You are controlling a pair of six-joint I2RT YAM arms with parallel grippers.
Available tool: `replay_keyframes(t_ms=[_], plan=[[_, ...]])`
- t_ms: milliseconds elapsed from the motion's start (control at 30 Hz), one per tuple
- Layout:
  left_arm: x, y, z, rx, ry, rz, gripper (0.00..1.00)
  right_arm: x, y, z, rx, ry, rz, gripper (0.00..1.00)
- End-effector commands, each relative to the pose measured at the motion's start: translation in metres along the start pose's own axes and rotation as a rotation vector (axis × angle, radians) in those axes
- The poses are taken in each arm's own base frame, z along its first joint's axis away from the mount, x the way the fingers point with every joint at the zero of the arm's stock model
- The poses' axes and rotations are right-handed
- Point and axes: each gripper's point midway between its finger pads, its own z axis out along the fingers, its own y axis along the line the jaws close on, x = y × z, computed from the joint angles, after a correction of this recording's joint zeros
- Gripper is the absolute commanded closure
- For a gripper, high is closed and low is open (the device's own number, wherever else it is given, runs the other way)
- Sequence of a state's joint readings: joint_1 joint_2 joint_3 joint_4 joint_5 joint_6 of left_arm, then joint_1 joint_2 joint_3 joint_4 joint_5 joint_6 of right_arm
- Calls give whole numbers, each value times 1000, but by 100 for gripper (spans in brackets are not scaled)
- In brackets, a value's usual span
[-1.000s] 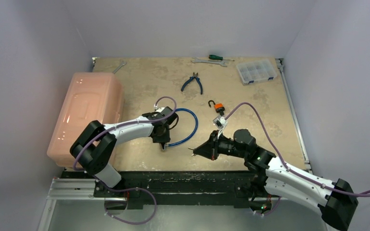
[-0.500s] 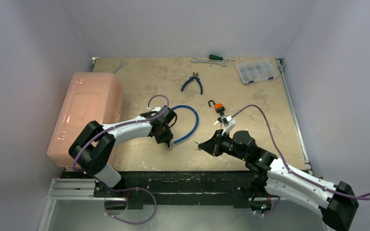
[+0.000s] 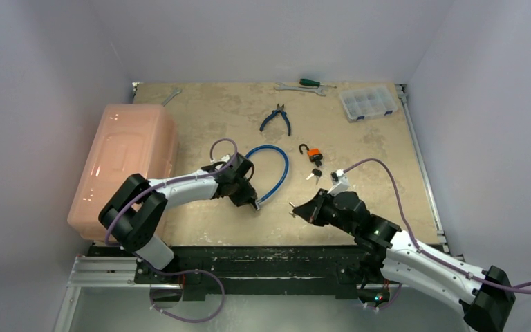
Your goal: Unlock with the key
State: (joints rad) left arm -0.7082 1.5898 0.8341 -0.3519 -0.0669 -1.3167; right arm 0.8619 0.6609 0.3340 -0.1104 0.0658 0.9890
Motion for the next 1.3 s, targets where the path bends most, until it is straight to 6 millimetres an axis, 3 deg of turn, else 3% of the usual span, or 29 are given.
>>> replay_keyframes(t_ms=[0, 67, 133, 200, 267, 433, 533, 700, 833, 933, 1067, 1267], plan=[[5, -10, 1, 57, 20, 39, 76, -7, -7, -1, 35, -49, 55, 100], [8, -12, 0, 77, 36, 68, 47, -9, -6, -1, 37, -57, 53, 100], [7, -15, -7, 97, 23, 83, 24, -11, -5, -1, 41, -62, 46, 100], [3, -15, -15, 112, -4, 90, 13, -14, -4, -1, 49, -66, 39, 100], [-4, -18, -26, 127, -41, 109, 8, -16, -4, -1, 60, -71, 31, 100], [-30, -19, -56, 121, -177, 237, 10, -22, -4, -2, 82, -86, 19, 100], [-35, -28, -70, 166, -201, 363, 13, -24, -6, -3, 92, -101, 19, 100], [-42, -24, -81, 133, -234, 507, 17, -23, -9, -3, 97, -100, 23, 100], [-47, -14, -73, 54, -233, 566, 17, -20, -7, -2, 80, -93, 39, 100], [-50, -10, -64, -9, -231, 546, 23, -18, -8, -1, 78, -89, 50, 100], [-47, -14, -48, -16, -210, 505, 26, -17, -9, 1, 85, -81, 50, 100], [-42, -19, -24, -64, -169, 446, 41, -16, -12, 0, 92, -80, 50, 100]])
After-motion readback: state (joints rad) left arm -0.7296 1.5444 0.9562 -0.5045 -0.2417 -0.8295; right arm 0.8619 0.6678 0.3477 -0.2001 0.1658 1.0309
